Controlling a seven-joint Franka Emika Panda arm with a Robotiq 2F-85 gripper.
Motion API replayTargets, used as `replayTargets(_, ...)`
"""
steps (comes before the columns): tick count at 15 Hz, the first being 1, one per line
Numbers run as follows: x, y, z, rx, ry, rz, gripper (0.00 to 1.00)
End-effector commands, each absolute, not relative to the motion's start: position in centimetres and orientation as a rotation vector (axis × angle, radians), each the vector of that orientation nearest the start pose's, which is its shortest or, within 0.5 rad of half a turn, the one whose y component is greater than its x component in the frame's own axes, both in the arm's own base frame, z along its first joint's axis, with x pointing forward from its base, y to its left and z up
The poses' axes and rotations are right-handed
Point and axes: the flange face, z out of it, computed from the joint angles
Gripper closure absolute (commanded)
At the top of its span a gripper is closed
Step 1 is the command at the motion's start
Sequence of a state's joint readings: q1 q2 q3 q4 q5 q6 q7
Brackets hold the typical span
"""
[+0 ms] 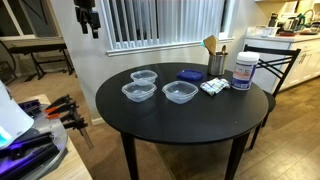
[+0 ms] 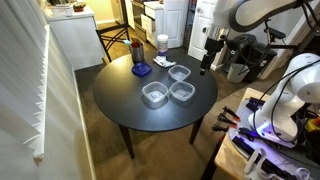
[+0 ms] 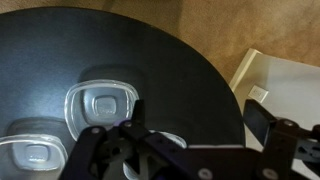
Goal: Stack the clear bowls together.
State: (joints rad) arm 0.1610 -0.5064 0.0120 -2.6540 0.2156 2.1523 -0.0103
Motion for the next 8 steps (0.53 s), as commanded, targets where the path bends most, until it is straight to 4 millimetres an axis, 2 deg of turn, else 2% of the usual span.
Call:
replayTargets(1,36.8,7.3,40.4,-2.966,-0.094,0.015,0.0)
replayTargets(6,36.8,7.3,40.4,-2.966,-0.094,0.015,0.0)
replayTargets(8,38.2,5.8,38.9,-2.996,-0.016,0.01,0.0)
